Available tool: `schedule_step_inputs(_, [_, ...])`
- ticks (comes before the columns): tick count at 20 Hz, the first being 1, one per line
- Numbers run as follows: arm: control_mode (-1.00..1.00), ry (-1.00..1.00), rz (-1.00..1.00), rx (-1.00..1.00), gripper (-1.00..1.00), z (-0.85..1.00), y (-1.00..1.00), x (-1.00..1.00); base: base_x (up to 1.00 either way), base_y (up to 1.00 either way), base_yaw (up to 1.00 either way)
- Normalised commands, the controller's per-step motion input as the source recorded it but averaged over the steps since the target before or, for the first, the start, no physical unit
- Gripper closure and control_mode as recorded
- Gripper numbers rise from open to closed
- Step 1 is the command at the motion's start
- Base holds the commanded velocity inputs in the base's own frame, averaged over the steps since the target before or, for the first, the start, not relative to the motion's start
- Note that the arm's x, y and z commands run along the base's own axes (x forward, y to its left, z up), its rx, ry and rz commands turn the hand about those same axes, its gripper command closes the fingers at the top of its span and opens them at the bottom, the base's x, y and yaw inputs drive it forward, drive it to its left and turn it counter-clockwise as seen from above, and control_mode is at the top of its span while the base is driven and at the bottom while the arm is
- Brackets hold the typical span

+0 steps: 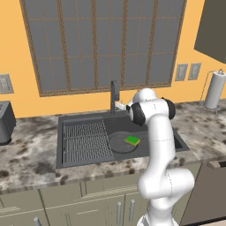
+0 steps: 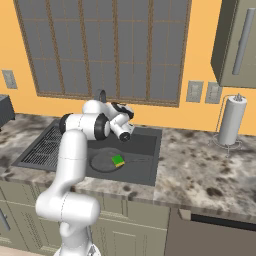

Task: Pick the pan and sponge and place them into the sink. Then turn on the water.

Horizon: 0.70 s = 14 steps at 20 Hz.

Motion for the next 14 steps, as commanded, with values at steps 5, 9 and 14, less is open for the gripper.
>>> schedule_step_inputs(5, [-1.00, 0.05, 0.01, 0.05, 1.00, -0.11, -0.40, 0.06, 0.00, 0.00, 0.00])
schedule_step_inputs(9, [-1.00, 0.05, 0.00, 0.04, 1.00, -0.09, -0.42, 0.05, 0.00, 0.00, 0.00])
schedule_step_inputs(14, [-1.00, 0.06, -0.01, 0.03, 1.00, -0.02, -0.53, -0.09, 0.00, 0.00, 0.00])
